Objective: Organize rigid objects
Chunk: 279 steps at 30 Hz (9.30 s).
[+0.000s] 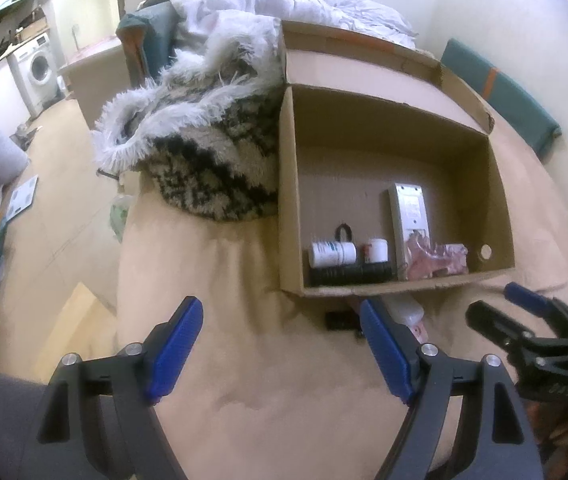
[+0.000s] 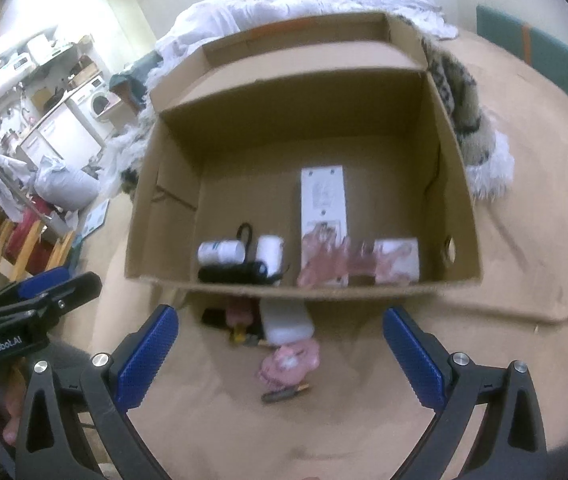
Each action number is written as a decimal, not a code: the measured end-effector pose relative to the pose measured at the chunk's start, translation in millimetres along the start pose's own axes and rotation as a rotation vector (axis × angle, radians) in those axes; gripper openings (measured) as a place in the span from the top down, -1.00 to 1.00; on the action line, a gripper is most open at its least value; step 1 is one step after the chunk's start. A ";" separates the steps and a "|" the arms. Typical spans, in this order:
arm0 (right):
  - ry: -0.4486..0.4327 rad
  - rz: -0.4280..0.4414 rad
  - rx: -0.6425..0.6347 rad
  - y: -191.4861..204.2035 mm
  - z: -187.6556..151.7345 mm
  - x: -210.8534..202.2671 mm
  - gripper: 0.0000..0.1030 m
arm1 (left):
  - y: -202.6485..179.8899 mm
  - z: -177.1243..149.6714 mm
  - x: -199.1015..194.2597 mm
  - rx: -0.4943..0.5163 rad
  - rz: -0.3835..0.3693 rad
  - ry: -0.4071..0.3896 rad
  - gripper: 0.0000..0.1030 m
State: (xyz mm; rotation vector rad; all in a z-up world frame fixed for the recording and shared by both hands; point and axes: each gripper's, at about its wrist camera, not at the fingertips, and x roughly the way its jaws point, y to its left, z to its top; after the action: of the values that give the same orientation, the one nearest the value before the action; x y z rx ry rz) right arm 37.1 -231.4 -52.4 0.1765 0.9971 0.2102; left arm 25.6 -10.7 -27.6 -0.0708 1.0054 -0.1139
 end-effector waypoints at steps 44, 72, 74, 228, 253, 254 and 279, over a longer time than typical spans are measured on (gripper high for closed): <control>0.387 -0.100 -0.219 38.7 -31.0 85.8 -0.11 | 28.4 -5.3 12.3 -0.178 0.023 0.084 -0.53; -0.105 -0.002 0.059 -53.8 21.5 -38.6 -0.11 | -125.5 -91.8 90.5 -0.203 0.024 0.189 -0.53; -0.101 -0.004 0.062 -55.5 21.0 -38.5 -0.11 | -132.1 -93.1 99.6 -0.192 0.076 0.181 -0.53; 0.068 -0.014 -0.034 54.5 -23.5 120.8 0.29 | 49.5 3.7 -2.8 -0.326 0.018 0.060 -0.52; -0.066 0.044 -0.122 16.8 11.2 -37.5 0.48 | 28.4 -6.4 30.2 -0.224 0.049 0.130 -0.52; -0.074 0.041 -0.115 13.4 13.0 -38.0 0.48 | 25.8 -7.9 33.0 -0.213 0.043 0.138 -0.52; -0.103 0.224 0.167 -34.2 23.6 -23.4 0.48 | -72.3 -2.2 157.9 0.004 0.034 0.411 -0.77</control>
State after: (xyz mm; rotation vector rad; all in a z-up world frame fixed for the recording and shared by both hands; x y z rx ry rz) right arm 48.1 -271.5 -29.1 0.4486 0.8916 0.3186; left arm 102.9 -102.6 -153.0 -0.0269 1.4159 -0.1016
